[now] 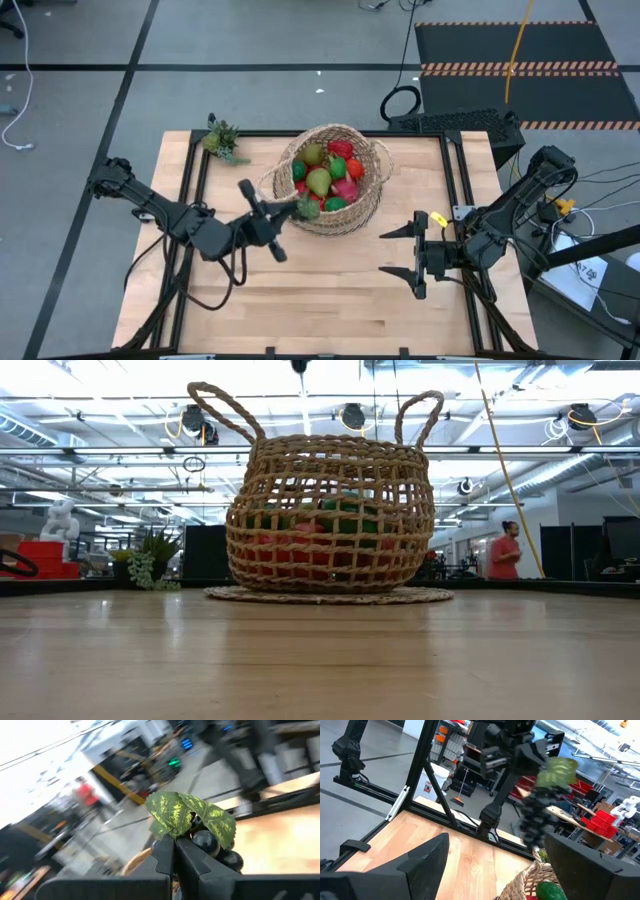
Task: Build produce basket
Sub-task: Put the grapes into the basket
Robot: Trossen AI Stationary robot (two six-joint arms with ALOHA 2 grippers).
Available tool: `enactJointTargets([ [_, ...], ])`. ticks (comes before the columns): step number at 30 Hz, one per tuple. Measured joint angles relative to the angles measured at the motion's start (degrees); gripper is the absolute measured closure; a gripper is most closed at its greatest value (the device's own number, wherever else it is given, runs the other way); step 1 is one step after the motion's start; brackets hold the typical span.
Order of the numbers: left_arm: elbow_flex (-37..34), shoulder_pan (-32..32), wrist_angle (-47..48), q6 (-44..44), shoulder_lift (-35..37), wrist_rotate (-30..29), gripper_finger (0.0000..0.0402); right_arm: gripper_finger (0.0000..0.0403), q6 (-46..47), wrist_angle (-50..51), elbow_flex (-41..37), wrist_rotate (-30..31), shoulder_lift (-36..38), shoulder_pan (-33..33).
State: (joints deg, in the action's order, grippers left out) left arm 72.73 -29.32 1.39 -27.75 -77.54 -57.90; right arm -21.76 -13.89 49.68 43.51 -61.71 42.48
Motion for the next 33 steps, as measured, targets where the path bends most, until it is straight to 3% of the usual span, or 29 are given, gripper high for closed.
enactJointTargets([
  [8,0.0,0.0,0.5,2.3,0.0,-14.5,0.0394,0.0083,0.0,0.0,0.0,0.0,0.0,0.0],
  [17,0.0,0.0,2.2,4.8,0.0,-25.8,0.0395,0.0083,0.0,0.0,0.0,0.0,0.0,0.0],
  [33,0.0,0.0,3.2,5.4,0.0,-27.7,0.0398,0.0083,0.0,-0.1,0.0,0.0,0.0,0.0],
])
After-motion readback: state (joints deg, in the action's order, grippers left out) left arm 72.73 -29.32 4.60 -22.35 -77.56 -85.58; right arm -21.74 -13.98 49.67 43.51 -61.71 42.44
